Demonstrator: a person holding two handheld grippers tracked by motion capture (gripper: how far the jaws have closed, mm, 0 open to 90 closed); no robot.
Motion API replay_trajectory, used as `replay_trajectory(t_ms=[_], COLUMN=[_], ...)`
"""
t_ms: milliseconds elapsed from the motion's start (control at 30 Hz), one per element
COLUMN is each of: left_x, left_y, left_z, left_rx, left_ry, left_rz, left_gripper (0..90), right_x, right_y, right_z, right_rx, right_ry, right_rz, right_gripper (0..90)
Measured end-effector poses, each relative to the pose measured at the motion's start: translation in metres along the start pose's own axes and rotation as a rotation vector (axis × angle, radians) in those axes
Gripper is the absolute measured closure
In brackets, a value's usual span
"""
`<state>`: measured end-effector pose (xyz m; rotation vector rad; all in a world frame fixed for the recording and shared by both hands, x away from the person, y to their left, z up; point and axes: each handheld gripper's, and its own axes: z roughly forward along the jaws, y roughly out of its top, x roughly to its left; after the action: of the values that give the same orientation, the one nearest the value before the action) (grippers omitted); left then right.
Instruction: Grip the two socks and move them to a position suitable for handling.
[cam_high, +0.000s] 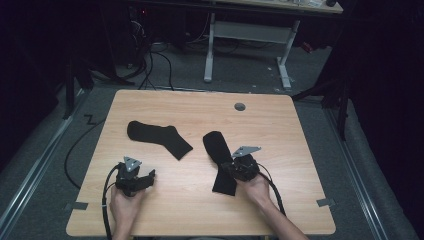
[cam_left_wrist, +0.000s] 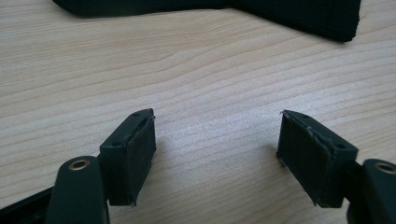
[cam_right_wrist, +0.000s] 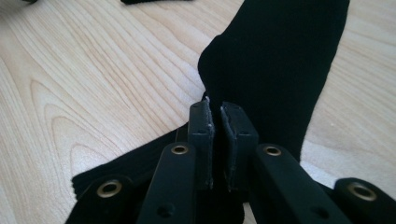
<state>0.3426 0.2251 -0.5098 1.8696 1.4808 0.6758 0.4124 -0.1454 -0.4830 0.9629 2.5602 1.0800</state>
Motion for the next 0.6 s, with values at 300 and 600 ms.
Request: replay_trajectory(t_ms=[300,600], left_x=[0.000,0.000], left_y=[0.000,0.000], left_z=[0.000,0.000], left_rx=[0.000,0.000], left_ry=[0.000,-0.001], left_rz=[0.000,0.000], left_gripper=[28.1,27.8], right_x=[-0.002,0.000], right_y=[-0.009,-0.003], right_z=[0.007,-0.004], right_rx=[0.016,-0.036], right_ry=[0.012,-0.016], right_rz=[0.020,0.026], right_gripper=[69.5,66.5])
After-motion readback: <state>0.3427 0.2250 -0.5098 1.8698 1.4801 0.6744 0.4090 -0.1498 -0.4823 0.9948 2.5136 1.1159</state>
